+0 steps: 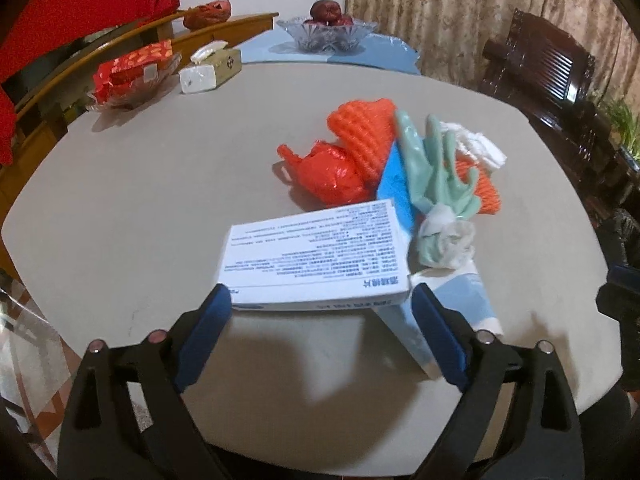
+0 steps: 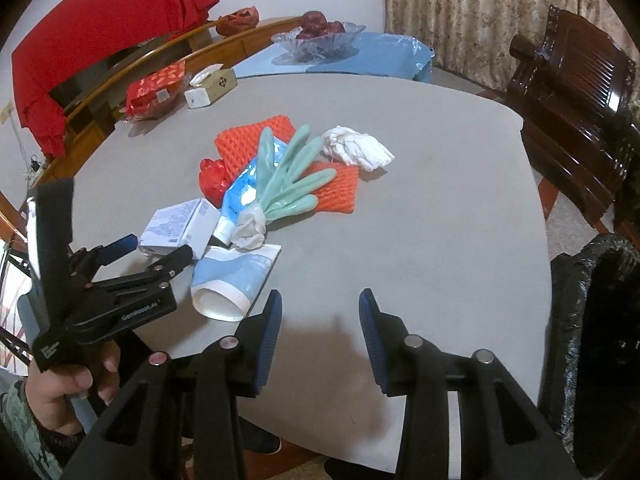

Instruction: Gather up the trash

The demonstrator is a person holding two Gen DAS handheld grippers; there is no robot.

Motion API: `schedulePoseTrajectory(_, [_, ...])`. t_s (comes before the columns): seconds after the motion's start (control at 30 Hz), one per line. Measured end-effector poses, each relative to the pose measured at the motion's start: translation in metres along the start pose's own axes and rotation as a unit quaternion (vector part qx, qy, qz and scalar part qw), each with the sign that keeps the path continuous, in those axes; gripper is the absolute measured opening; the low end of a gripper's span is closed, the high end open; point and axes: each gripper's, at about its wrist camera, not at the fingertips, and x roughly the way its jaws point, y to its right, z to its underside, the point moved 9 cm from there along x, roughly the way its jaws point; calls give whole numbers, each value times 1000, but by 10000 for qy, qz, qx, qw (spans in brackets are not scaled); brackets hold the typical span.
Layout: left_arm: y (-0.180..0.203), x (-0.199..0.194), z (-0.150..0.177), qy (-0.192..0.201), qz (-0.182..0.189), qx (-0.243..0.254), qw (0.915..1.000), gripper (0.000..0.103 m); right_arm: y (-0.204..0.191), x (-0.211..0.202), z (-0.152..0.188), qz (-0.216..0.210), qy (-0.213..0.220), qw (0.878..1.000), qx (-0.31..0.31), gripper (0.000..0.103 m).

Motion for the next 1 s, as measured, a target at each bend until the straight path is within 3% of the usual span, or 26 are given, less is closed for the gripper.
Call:
schedulePoseTrajectory(0.3, [-11, 10, -7, 42, -77, -36, 10000, 91, -2, 8, 3, 22, -88, 10000, -13, 40])
schedulePoseTrajectory(0.57, [-3, -2, -11, 220, 174, 71, 9996, 45, -1, 6, 3, 45, -91, 9999, -19, 40])
schedulePoseTrajectory(0.63, [6, 0, -7, 42, 484, 94, 9988, 3, -2, 5, 3, 44, -74, 10000, -29, 40])
schedulePoseTrajectory(0.67, [7, 3, -3, -65, 623, 21, 9980, 0, -3, 4, 3, 42, -65, 10000, -39, 40])
schedulePoseTrajectory(0.87, [2, 1, -1, -73, 524, -18, 9986, 2, -3, -1, 1, 32, -16, 10000, -21, 40])
schedulePoseTrajectory(0.9, [0, -2, -1, -37, 504, -41, 9987, 11, -3, 0, 1, 30, -16, 10000, -17, 40])
schedulePoseTrajectory(0.93, [-3, -3, -1, -14, 453, -48, 9990, 30, -3, -1, 1, 32, -15, 10000, -16, 40])
schedulePoseTrajectory(1.0, [-10, -7, -4, 119, 267, -50, 9996, 43, -3, -1, 0, 25, -4, 10000, -26, 40])
